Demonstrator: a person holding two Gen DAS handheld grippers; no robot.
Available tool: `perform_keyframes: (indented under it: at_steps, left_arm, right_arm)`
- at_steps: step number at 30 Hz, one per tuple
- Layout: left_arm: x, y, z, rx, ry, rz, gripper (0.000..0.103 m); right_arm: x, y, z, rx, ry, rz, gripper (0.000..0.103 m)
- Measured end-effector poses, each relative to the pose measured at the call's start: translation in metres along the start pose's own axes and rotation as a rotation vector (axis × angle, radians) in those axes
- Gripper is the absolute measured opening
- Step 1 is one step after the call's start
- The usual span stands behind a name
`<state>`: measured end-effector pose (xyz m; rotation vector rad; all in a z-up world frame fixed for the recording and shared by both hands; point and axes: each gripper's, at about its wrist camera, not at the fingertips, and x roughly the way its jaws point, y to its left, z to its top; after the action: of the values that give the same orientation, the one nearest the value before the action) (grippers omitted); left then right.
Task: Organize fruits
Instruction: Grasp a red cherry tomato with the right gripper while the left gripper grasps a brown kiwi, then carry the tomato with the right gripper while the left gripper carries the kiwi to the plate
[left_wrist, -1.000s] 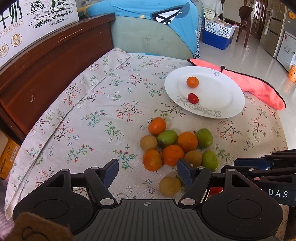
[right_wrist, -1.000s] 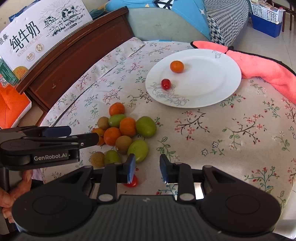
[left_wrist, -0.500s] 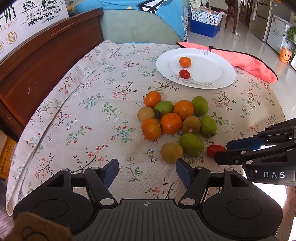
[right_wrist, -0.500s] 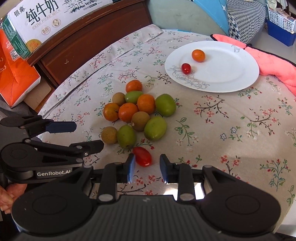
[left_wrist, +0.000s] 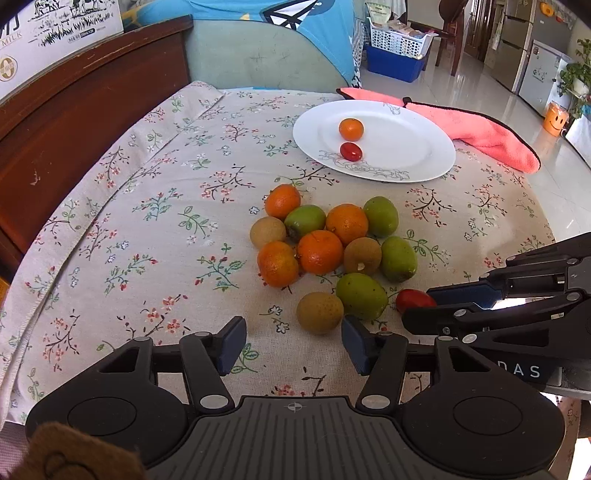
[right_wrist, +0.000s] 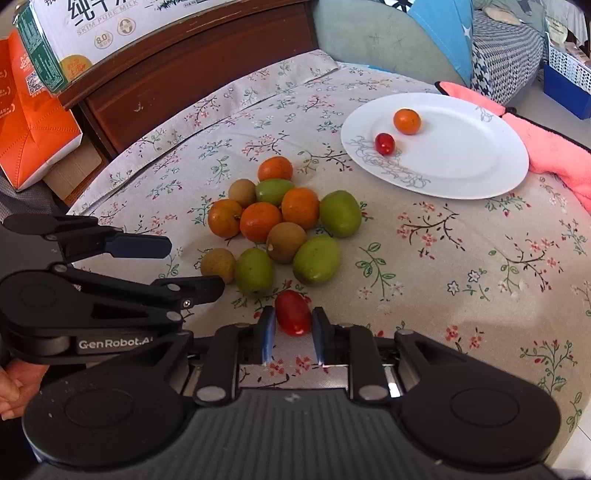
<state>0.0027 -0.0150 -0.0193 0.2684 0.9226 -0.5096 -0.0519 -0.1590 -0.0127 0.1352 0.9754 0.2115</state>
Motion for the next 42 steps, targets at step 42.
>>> perform_keyframes:
  at_steps: [42]
  left_arm:
    - [-0.010,-0.007,0.011,-0.022,-0.079,-0.071,0.026]
  right_arm:
    - [-0.022,-0.027,0.015,0.156,-0.052,-0.014,0.021]
